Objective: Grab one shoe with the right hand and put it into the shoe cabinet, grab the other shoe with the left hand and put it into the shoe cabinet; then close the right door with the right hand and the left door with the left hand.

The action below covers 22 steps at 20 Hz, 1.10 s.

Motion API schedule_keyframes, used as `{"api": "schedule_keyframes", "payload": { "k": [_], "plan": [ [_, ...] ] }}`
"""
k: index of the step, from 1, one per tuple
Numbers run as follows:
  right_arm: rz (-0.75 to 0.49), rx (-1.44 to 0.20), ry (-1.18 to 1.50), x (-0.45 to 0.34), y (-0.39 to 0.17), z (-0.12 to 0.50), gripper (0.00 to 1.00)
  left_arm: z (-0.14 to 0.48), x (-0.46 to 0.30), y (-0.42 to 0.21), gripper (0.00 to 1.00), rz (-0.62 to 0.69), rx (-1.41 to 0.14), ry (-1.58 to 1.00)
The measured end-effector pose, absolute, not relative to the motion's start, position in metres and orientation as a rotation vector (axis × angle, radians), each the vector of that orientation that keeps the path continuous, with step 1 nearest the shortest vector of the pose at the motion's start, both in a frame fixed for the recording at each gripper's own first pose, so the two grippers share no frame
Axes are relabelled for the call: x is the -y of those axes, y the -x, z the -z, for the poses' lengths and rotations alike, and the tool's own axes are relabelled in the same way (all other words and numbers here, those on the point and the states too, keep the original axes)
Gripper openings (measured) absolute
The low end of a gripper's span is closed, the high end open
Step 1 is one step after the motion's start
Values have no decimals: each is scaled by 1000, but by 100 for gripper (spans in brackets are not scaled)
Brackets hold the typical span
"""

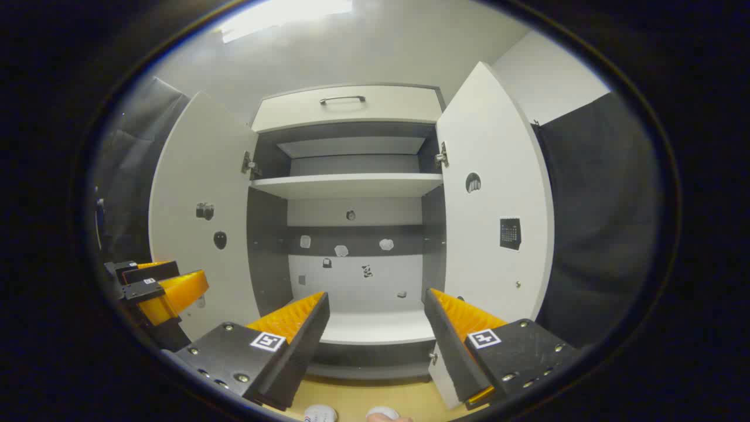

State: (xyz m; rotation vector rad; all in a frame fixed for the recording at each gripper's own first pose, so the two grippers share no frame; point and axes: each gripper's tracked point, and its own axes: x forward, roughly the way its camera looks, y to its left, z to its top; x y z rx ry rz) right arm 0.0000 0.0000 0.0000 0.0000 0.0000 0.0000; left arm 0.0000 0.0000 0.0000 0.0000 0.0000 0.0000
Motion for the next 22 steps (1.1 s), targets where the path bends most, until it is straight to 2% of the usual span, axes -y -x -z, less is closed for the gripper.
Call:
{"api": "schedule_keyframes", "payload": {
  "k": [2, 3, 15, 20, 21, 22],
  "plan": [
    [-3, 3, 1, -1, 0, 0, 97, 1, -2, 1, 93, -2, -4, 3],
    [-4, 3, 1, -2, 0, 0, 97, 1, -2, 1, 95, -2, -4, 2],
    [-21, -39, 32, -7, -5, 20, 97, -1, -5, 9, 94, -13, -3, -3],
    [-38, -172, 60, -12, -7, 84, 96, -3, -5, 11, 93, -13, -1, 14],
    [-45, -210, 60, -13, -8, 101, 90, -2, -5, 11, 93, -12, 0, 17],
    [-51, -250, 60, -15, -9, 121, 93, -3, -6, 11, 93, -11, 1, 17]
  ]
}}
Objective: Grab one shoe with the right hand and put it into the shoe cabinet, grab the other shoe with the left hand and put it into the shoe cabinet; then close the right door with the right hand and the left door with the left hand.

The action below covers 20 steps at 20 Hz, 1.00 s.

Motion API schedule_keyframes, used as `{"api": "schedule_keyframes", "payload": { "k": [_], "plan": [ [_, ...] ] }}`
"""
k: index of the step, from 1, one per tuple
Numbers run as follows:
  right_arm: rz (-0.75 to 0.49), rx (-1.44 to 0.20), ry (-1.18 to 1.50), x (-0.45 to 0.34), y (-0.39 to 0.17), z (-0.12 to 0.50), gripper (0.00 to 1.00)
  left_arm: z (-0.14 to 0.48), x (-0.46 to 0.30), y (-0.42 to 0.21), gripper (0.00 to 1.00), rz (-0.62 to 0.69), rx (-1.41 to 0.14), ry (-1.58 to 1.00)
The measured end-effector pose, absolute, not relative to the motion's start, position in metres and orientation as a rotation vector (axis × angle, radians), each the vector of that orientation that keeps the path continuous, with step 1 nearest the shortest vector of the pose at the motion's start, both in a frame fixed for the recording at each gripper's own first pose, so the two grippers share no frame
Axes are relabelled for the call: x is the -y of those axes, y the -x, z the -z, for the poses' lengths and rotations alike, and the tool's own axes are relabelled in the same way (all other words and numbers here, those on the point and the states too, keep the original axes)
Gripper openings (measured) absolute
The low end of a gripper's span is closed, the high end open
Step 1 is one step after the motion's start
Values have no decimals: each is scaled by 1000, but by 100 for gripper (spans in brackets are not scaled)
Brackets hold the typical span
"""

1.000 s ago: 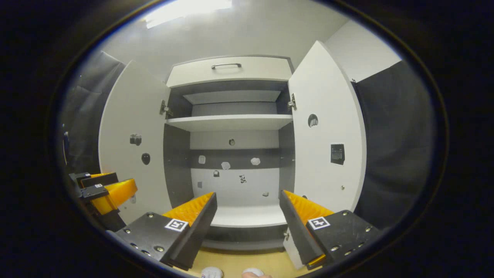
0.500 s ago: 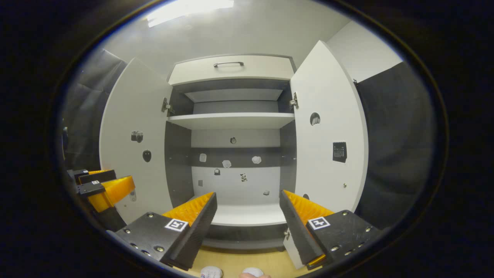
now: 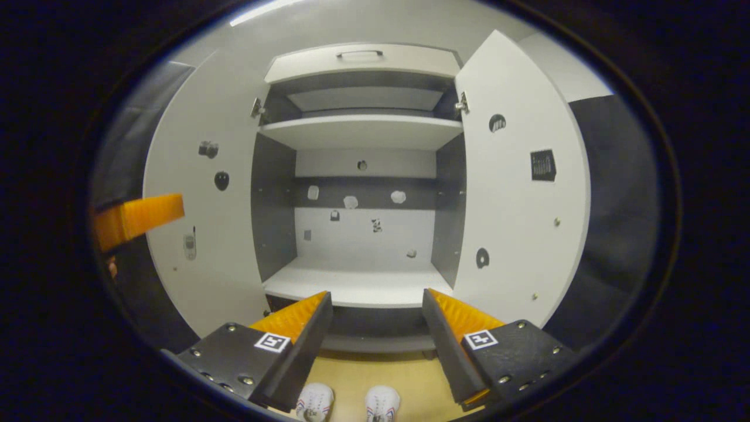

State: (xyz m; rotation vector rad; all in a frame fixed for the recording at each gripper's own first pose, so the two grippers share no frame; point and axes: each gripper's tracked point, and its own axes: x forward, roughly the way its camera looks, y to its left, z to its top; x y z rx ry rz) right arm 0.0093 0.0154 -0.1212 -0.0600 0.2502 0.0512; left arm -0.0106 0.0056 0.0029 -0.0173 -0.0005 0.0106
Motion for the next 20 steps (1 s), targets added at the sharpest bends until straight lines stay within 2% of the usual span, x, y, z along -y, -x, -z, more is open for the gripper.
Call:
{"api": "schedule_keyframes", "payload": {
  "k": [6, 7, 10, 11, 12, 13, 16, 20],
  "plan": [
    [-61, -529, 102, -12, 0, 261, 87, -2, -4, 9, 94, -2, 2, 11],
    [-62, -587, 111, -10, 3, 290, 81, -1, -3, 8, 94, 0, 1, 10],
    [-56, -712, 119, 0, 19, 368, 76, 0, -2, 7, 94, 5, -5, 10],
    [-56, -743, 109, 1, 26, 389, 63, 1, -3, 7, 94, 4, -5, 9],
    [-55, -769, 108, 4, 34, 409, 60, 1, -2, 6, 94, 4, -6, 9],
    [-55, -791, 113, 6, 42, 428, 63, 2, -2, 6, 94, 2, -7, 10],
    [-68, -848, 135, 10, 67, 473, 61, 3, -2, 5, 94, -3, -10, 3],
    [-69, -889, 113, 8, 86, 509, 61, 5, -2, 5, 93, -17, -19, 8]
  ]
}}
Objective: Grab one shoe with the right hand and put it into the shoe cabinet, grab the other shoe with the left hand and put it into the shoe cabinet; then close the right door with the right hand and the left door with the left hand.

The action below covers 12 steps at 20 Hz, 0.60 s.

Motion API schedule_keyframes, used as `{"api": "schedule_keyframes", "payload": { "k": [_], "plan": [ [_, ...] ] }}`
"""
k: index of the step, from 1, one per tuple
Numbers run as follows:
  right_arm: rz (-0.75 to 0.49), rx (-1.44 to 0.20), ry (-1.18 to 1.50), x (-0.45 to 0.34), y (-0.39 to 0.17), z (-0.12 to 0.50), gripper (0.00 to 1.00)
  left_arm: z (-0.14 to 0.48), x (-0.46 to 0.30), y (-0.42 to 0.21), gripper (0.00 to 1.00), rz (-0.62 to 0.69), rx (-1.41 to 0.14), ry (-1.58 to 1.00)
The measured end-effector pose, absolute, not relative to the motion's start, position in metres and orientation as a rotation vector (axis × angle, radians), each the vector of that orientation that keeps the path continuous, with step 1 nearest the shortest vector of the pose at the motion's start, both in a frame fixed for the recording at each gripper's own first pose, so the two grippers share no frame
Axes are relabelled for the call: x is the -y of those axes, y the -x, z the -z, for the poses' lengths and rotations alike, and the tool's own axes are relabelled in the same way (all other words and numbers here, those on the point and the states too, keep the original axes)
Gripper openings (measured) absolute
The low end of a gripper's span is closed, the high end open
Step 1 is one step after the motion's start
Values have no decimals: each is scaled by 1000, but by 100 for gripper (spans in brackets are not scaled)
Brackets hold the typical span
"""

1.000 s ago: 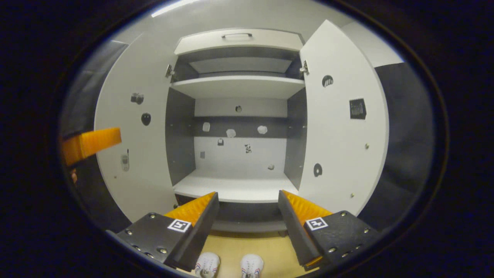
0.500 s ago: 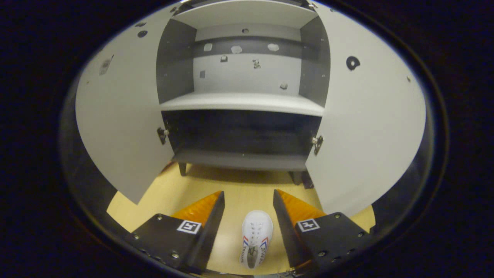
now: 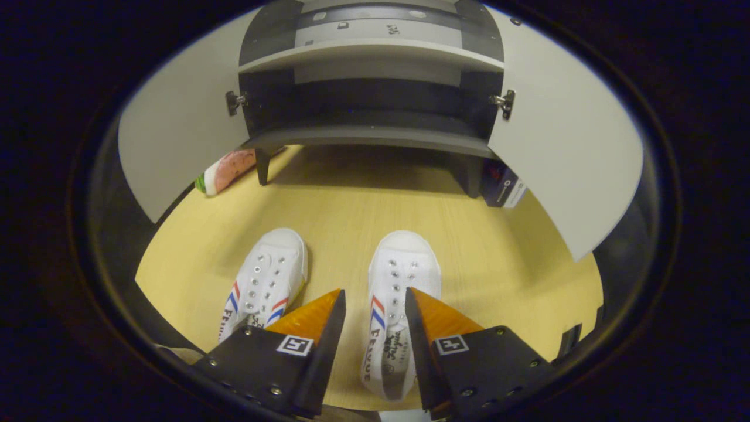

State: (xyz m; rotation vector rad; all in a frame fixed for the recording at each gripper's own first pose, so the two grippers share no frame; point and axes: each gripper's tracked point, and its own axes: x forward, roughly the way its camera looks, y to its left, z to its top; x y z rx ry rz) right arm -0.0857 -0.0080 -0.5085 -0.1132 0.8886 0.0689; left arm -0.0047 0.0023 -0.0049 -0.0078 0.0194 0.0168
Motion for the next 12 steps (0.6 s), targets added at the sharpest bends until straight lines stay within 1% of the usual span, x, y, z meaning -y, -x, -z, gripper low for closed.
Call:
{"api": "schedule_keyframes", "payload": {
  "k": [1, 2, 3, 4, 5, 6, 8, 9, 10, 11, 12],
  "plan": [
    [-72, -886, 102, 7, 85, 513, 63, 7, -2, 5, 93, -20, -24, 8],
    [-76, -895, 100, 7, 87, 521, 60, 8, -2, 5, 94, -22, -27, 3],
    [-79, -901, 101, 6, 89, 526, 61, 9, -3, 5, 94, -26, -31, -3],
    [-76, -901, 106, 7, 90, 531, 63, 11, -2, 5, 94, -30, -36, -9],
    [-73, -895, 114, 8, 90, 535, 59, 12, -3, 5, 94, -36, -42, -13],
    [-70, -889, 126, 9, 92, 541, 59, 13, -3, 5, 94, -41, -45, -12],
    [-90, -862, 168, 8, 92, 548, 61, 13, -3, 4, 94, -49, -45, 10],
    [-73, -840, 229, 16, 95, 545, 61, 14, -3, 5, 94, -49, -47, 22],
    [-64, -797, 243, 19, 89, 547, 43, 15, -3, 5, 94, -49, -51, 29],
    [-60, -787, 253, 18, 93, 548, 26, 15, -3, 5, 94, -48, -52, 30],
    [-67, -774, 268, 18, 93, 553, 28, 16, -3, 6, 94, -47, -53, 28]
  ]
}}
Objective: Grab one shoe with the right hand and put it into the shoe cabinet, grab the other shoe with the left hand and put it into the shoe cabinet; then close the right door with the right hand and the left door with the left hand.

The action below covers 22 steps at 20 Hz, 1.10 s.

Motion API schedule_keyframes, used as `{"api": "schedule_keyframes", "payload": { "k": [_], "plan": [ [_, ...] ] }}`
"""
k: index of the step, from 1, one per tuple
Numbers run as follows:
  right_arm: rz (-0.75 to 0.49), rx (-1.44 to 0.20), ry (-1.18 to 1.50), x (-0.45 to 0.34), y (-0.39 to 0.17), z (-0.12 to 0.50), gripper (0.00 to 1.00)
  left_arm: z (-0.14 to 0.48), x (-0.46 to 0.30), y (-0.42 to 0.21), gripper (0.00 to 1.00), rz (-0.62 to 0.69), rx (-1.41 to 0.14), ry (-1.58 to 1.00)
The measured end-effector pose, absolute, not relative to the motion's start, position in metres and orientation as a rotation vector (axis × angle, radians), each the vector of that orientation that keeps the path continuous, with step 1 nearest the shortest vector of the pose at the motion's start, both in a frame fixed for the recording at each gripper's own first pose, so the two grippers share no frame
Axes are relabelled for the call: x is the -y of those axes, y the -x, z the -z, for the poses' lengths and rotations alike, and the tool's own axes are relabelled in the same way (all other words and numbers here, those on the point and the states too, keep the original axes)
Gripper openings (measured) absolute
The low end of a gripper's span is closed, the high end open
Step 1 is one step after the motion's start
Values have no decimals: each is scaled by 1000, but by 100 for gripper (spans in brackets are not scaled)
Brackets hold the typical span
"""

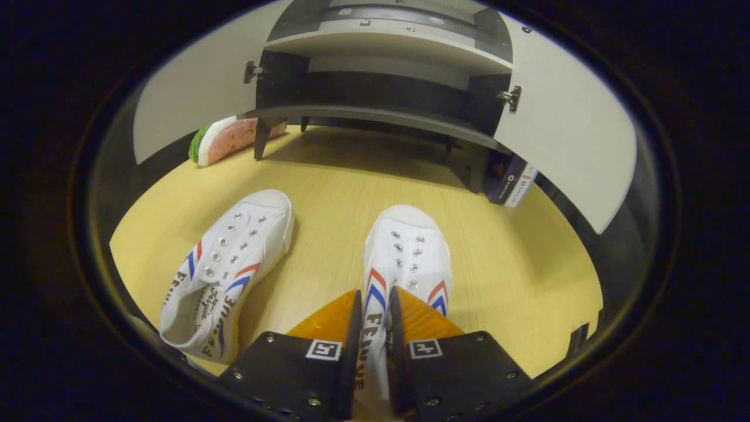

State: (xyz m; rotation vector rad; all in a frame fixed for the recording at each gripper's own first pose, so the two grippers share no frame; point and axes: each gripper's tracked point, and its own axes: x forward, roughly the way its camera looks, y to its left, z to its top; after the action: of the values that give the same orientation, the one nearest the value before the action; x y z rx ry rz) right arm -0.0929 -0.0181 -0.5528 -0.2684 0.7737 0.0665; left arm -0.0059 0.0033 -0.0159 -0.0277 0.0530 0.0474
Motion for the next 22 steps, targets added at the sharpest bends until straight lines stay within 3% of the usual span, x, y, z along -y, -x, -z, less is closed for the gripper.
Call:
{"api": "schedule_keyframes", "payload": {
  "k": [1, 3, 4, 5, 8, 12, 22],
  "plan": [
    [-70, -767, 283, 17, 91, 554, 28, 17, -4, 6, 94, -50, -56, 24],
    [-70, -778, 273, 18, 95, 548, 15, 20, -3, 6, 94, -53, -66, 10],
    [-69, -770, 268, 16, 92, 547, 15, 20, -4, 7, 94, -52, -66, 7],
    [-72, -765, 278, 17, 108, 529, 1, 20, -4, 7, 94, -51, -66, 8],
    [-73, -764, 299, 18, 90, 544, 1, 21, -4, 8, 94, -48, -67, 14],
    [-43, -714, 224, 22, 75, 506, 1, 22, -3, 8, 94, -51, -62, 1],
    [-83, -269, 178, 5, -53, 253, 1, 50, 5, 7, 95, -41, -96, 19]
  ]
}}
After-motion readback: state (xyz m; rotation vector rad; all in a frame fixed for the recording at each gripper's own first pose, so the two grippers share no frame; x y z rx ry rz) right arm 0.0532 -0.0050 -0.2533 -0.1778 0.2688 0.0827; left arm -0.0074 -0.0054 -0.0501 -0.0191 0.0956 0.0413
